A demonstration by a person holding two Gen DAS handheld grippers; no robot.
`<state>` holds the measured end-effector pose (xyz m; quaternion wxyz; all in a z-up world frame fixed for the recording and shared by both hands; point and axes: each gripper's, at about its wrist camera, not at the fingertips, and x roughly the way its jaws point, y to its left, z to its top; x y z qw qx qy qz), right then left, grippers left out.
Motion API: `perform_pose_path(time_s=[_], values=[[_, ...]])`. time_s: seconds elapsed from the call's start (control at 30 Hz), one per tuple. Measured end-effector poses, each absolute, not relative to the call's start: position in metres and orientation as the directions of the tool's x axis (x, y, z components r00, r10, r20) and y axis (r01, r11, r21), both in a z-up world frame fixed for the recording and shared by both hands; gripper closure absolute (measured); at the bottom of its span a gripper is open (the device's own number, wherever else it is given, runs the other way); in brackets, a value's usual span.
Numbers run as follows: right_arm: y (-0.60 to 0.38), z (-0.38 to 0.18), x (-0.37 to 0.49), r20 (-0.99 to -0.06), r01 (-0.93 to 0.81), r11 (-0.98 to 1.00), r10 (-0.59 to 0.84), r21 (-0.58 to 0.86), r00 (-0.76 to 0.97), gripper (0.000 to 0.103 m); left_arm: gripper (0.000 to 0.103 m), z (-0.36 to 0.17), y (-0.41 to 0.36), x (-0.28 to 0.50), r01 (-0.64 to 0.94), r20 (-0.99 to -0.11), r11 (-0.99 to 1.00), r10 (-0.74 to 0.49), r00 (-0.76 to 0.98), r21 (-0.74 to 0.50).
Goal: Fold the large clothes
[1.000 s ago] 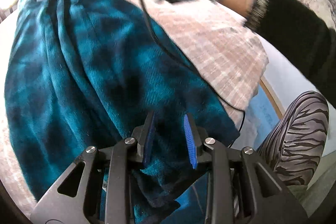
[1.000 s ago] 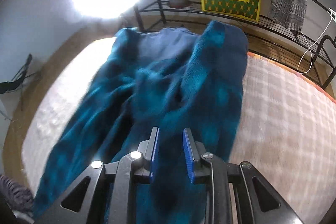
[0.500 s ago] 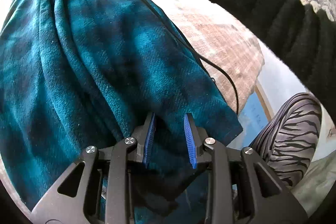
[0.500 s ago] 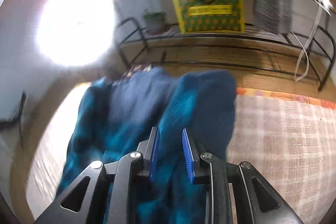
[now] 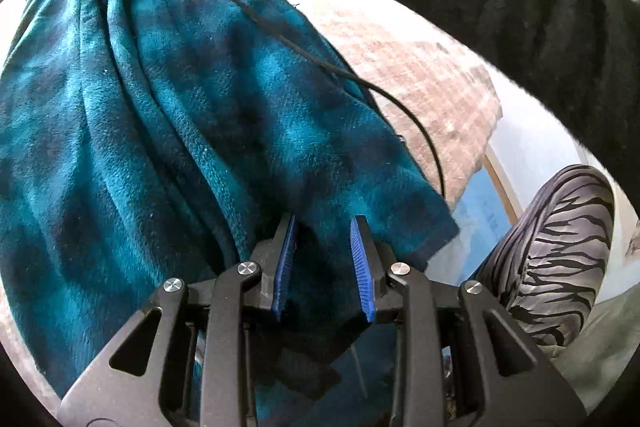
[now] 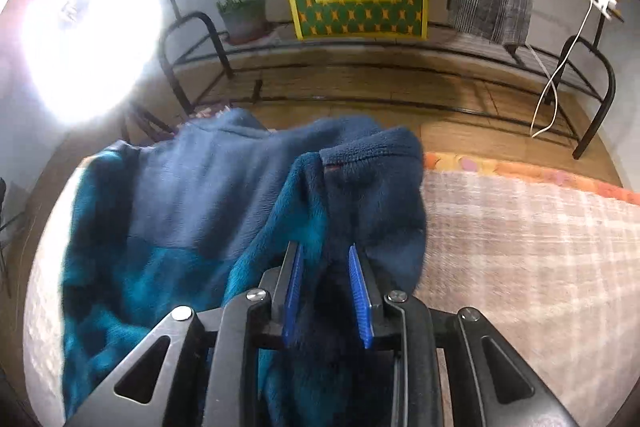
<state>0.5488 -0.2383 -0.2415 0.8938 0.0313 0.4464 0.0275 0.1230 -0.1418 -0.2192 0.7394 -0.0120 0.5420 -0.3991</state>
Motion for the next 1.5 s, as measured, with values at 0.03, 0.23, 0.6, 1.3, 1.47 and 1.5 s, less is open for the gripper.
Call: perform_pose_path(time_s=[0.03,0.23,0.6,1.3,1.47,1.5], values=[[-0.239,-0.230,0.539,-0.787,-0.024,0.996,0.081,0.084,0.611,0.079,0.075,-0.215,-0.139,0.120,0.582,-0.785,0.677,-0.610,0.103,-0.450],[-0.243,-0.147,0.446,-0.711,-0.093,0.973,0.217,0.209,0.669,0.076,0.075,-0.185,-0.108,0.105,0.627,-0.725,0.651,-0.662,0.190,-0.429],[-0.216,-0.044,0.241,-0.615,-0.221,0.947,0.320,0.234,0.721,0.070,0.075,-0.166,-0.032,0.070,0.506,-0.660,0.767,-0.619,0.425,-0.393],[-0.157,-0.267,0.073,-0.889,-0.255,0.949,0.271,0.184,0.369,0.081,0.075,-0.227,-0.051,0.067,0.446,-0.790,0.840,-0.488,0.372,-0.308],[-0.183,-0.236,0.052,-0.836,-0.242,0.932,0.350,0.268,0.422,0.064,0.056,-0.197,-0.015,0.056,0.401,-0.745,0.846,-0.512,0.427,-0.352],[-0.190,-0.231,0.050,-0.824,-0.221,0.933,0.354,0.282,0.442,0.059,0.047,-0.193,-0.006,0.056,0.383,-0.737,0.851,-0.510,0.443,-0.359]])
